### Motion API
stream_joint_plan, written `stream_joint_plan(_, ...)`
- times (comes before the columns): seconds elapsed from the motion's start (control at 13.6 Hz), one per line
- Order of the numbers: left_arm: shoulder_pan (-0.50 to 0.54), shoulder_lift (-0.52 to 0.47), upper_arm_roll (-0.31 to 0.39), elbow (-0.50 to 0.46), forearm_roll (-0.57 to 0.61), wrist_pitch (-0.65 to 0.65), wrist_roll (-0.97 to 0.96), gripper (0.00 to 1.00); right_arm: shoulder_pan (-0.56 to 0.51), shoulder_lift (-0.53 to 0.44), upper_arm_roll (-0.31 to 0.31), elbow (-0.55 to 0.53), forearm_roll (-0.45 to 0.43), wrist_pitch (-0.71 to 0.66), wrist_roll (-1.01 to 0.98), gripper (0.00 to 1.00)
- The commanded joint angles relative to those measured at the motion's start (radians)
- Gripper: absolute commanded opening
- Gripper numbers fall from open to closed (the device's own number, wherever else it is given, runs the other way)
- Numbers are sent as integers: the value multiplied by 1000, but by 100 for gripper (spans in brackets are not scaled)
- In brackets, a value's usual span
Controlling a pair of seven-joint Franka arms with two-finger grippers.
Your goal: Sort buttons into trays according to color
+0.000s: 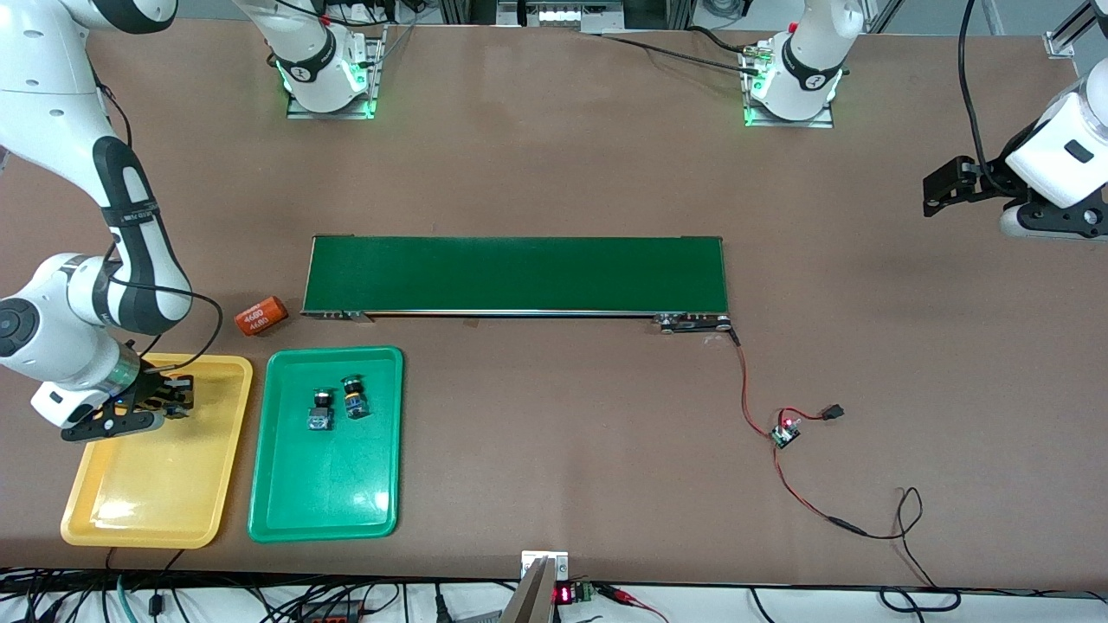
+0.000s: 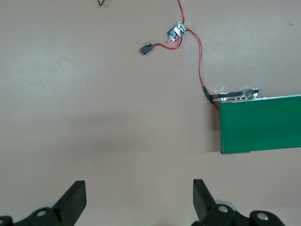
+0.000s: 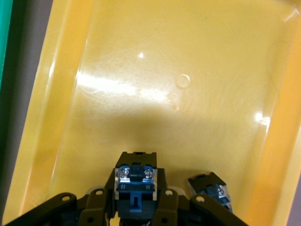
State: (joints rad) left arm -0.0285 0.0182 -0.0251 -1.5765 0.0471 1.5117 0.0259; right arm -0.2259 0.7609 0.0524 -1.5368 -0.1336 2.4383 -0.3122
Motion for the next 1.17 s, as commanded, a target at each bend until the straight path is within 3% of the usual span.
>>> stream_joint_plan(0.0, 5, -9, 1, 9, 19, -13, 28, 100, -6, 20, 9, 23, -9, 24, -11, 54)
stream_joint_plan(0.22, 5, -7, -7, 6, 19, -15, 28, 100, -7, 23, 7, 23, -8, 27, -10, 75)
stream_joint_plan(0.29, 5, -7, -9, 7, 20, -15, 29, 100, -9, 18, 7, 23, -4, 27, -7, 100)
stream_joint_plan(0.51, 5, -7, -10, 7, 20, -8, 28, 100, 2, -43, 9, 1, -3, -14, -5, 100)
stream_joint_plan(0.66, 5, -7, -9, 7, 20, -7, 28, 100, 34, -127, 17, 1, 6, -187, 4, 100)
stream_joint_plan(0.88, 5, -9, -6, 7, 20, -16, 29, 100, 121, -273, 17, 4, 6, -434, 174, 100)
stream_joint_plan(1.1, 5, -9, -6, 9, 20, -24, 31, 100, 180, -415, 17, 3, 8, -617, 200, 100)
